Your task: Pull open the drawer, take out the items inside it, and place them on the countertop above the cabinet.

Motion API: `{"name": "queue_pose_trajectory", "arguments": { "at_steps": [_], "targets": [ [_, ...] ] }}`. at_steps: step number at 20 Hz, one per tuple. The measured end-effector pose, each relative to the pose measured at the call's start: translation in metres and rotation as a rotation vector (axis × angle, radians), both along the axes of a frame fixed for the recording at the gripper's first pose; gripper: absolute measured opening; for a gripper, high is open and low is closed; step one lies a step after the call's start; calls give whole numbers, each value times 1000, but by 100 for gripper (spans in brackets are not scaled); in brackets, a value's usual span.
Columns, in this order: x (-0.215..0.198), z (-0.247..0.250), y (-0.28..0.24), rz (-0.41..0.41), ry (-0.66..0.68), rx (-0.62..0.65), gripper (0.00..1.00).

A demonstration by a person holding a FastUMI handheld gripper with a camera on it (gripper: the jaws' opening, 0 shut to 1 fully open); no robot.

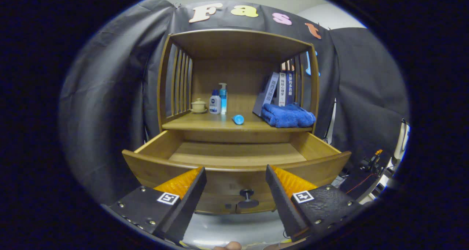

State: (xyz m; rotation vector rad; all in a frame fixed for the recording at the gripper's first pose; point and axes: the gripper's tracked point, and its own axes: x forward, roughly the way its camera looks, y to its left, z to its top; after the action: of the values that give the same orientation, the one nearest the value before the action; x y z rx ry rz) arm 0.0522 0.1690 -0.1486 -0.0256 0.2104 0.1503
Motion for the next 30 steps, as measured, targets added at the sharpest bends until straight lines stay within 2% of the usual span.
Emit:
{"name": "queue_pose_trajectory", "arguments": {
  "at_steps": [9, 13, 24, 30],
  "targets": [
    [21, -35, 9, 35, 60, -1, 97],
    [25, -45, 1, 20, 92, -39, 97],
    [36, -43, 0, 37, 87, -36, 97],
    [57, -34, 6, 43, 67, -36, 97]
  ]
}}
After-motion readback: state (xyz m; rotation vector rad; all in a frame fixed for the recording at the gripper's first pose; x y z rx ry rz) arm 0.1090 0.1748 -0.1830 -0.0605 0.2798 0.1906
